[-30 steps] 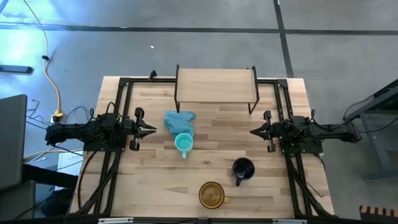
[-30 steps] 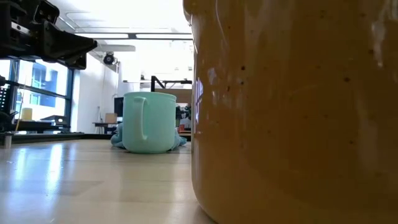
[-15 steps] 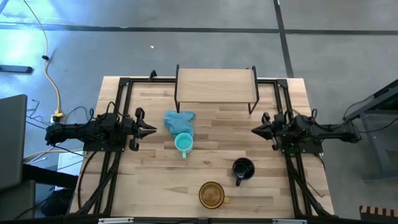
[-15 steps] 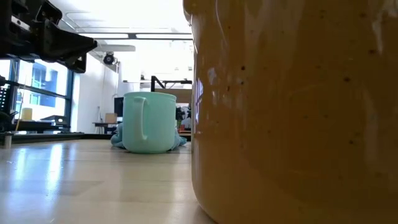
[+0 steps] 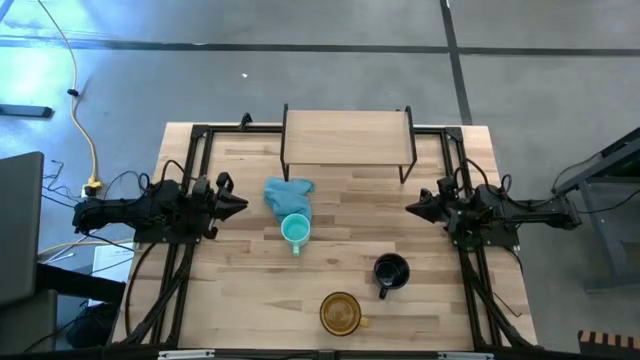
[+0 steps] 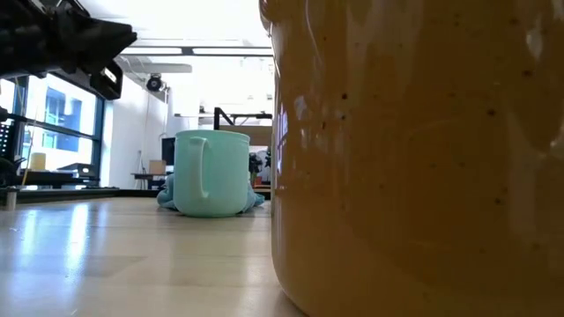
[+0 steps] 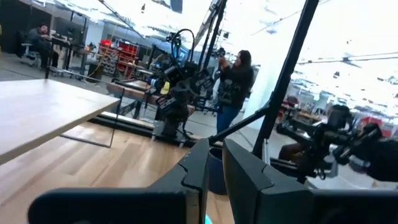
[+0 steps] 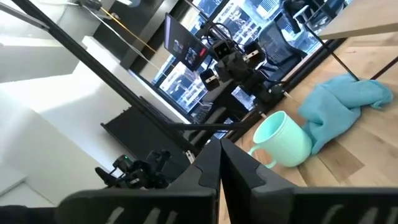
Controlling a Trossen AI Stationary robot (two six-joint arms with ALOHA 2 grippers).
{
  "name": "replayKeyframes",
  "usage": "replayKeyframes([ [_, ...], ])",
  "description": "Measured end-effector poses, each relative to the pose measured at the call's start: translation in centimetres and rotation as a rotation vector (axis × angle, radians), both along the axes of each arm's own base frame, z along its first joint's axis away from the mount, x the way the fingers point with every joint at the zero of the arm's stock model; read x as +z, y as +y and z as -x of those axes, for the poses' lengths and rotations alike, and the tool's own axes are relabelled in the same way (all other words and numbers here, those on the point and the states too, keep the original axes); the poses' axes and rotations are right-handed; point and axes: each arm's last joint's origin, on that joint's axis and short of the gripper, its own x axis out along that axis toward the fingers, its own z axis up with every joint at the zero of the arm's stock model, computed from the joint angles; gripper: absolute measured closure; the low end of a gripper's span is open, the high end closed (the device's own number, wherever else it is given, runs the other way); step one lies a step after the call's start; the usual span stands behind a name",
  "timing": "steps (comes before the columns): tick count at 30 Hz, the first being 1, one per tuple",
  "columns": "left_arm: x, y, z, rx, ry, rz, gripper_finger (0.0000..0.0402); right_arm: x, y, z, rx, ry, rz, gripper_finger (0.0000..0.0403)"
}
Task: Stack small to large cups/mugs on shelf
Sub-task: Put the blue mug on the shelf
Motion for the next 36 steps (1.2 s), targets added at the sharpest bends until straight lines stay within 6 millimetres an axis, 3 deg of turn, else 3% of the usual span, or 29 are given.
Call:
replayKeyframes([
  [8, 0.0, 0.0, 0.0, -0.022, -0.012, 0.117, 0.0364, -0.6, -0.2, -0.1, -0.092, 0.063, 0.144, 0.0403],
  [16, 0.0, 0.0, 0.0, -0.032, -0.018, 0.196, 0.0364, -0.7, -0.2, -0.1, -0.080, 0.069, 0.100, 0.0403],
  [22, 0.1, 0.3, 0.1, 0.078, -0.034, 0.222, 0.0364, -0.7, -0.2, -0.1, -0.078, 0.068, 0.090, 0.0403],
  [27, 0.6, 0.3, 0.2, 0.054, -0.082, 0.338, 0.0364, -0.2, -0.2, 0.0, -0.077, 0.015, 0.063, 0.0403],
  [36, 0.4, 0.4, 0.2, 0.108, -0.050, 0.268, 0.0364, 0.1, -0.2, 0.0, -0.094, -0.014, 0.197, 0.0403],
])
